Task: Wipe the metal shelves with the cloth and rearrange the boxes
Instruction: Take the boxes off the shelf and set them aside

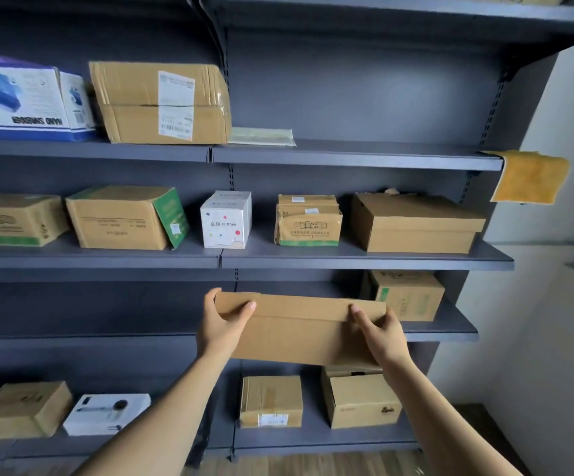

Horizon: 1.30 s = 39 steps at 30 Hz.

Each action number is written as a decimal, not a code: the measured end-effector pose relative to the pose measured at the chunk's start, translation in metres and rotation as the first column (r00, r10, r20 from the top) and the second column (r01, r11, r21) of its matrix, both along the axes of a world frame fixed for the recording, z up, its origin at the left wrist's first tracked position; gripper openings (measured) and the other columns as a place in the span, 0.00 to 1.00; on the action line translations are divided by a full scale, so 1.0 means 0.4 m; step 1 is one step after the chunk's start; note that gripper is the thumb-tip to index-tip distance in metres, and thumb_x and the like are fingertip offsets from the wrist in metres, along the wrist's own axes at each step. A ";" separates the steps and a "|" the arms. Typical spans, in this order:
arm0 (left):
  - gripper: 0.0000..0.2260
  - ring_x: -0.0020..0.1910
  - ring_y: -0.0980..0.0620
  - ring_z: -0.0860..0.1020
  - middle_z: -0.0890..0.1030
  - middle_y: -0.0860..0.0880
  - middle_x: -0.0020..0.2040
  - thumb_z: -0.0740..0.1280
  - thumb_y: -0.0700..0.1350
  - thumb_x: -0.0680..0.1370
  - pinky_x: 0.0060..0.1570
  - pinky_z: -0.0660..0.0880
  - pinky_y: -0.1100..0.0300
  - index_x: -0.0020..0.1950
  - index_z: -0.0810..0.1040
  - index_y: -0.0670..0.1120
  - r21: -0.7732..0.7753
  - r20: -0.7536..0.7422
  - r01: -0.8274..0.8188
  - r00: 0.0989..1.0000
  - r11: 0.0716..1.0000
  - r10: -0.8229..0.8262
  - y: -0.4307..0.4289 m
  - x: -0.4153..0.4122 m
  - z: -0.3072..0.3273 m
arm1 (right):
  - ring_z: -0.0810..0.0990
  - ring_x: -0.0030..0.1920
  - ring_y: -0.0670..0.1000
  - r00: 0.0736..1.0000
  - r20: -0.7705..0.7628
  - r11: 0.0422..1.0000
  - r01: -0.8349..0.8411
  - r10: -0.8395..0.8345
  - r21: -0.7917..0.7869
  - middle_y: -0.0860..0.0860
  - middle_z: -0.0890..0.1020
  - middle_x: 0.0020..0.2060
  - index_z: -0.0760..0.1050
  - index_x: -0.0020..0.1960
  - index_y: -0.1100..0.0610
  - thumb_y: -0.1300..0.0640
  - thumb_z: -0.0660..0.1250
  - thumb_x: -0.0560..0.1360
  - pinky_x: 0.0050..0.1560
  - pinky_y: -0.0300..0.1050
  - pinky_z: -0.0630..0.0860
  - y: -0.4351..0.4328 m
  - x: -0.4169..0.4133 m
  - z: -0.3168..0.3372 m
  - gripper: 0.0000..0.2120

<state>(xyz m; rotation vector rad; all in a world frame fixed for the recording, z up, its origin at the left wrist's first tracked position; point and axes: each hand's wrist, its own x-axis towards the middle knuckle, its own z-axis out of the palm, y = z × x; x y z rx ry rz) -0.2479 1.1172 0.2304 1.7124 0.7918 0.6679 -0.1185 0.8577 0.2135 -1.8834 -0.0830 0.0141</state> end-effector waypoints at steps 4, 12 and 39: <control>0.32 0.57 0.51 0.71 0.71 0.56 0.61 0.76 0.56 0.73 0.51 0.69 0.56 0.72 0.66 0.56 -0.004 0.023 0.000 1.000 1.000 0.000 0.017 0.074 -0.058 | 0.79 0.60 0.54 1.000 0.010 1.000 -0.017 0.017 0.016 0.50 0.82 0.56 0.74 0.64 0.54 0.37 0.73 0.72 0.64 0.54 0.74 0.016 0.065 -0.060 0.29; 0.30 0.55 0.52 0.73 0.74 0.57 0.56 0.78 0.52 0.72 0.41 0.68 0.67 0.70 0.68 0.56 -0.028 0.081 -0.023 0.996 0.999 0.025 0.060 0.226 -0.175 | 0.80 0.58 0.48 0.993 0.056 0.986 -0.114 0.108 0.118 0.48 0.83 0.57 0.74 0.67 0.53 0.40 0.73 0.72 0.57 0.44 0.74 0.057 0.226 -0.164 0.29; 0.29 0.46 0.58 0.75 0.74 0.53 0.56 0.78 0.43 0.73 0.37 0.66 0.74 0.68 0.66 0.48 0.043 -0.091 -0.007 0.996 0.999 0.011 0.148 0.601 -0.445 | 0.72 0.61 0.49 0.985 -0.035 0.985 -0.166 0.167 0.040 0.45 0.74 0.56 0.61 0.79 0.54 0.50 0.74 0.77 0.62 0.45 0.69 0.152 0.648 -0.450 0.36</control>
